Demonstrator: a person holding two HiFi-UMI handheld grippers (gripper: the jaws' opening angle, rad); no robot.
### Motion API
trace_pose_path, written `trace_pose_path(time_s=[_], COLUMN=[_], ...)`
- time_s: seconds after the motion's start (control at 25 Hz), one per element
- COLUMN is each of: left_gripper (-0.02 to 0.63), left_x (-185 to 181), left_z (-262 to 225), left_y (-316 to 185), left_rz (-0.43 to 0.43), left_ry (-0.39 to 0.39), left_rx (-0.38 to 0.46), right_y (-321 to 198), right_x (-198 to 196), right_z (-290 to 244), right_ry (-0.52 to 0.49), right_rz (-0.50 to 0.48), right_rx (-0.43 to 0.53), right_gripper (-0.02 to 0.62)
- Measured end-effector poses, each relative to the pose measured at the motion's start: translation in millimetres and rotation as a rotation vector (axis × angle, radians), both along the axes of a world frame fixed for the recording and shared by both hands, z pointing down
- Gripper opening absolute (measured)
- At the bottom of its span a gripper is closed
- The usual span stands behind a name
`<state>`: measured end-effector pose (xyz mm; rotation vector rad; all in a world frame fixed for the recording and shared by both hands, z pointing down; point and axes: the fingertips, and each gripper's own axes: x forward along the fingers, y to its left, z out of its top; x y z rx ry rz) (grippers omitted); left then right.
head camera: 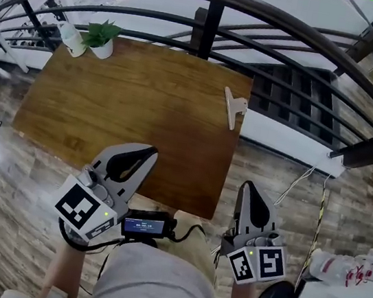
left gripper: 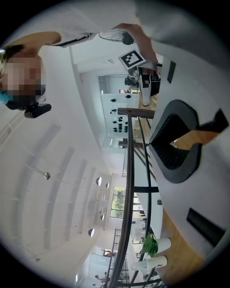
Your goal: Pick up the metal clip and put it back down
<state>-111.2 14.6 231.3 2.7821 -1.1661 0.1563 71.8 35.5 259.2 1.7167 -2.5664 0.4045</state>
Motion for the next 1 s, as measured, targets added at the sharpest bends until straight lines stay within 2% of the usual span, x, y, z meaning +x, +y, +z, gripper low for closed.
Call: trace_pose_path(time_s=[0.24,1.0], left_gripper=[0.005,0.005], left_x=[3,12], left_z=[-2,7], left_y=[6,11], left_rz=[0.018,0.055], left_ry=[0.046,0.014], left_rx=[-0.019,-0.019], right_y=[4,-1], right_x=[-7,-20], right_z=[-1,-6], right_ry=[0.022,0.08], right_rz=[-0.017,-0.023], right_rx=[0.0,0.011], right_gripper=[0.002,0.002])
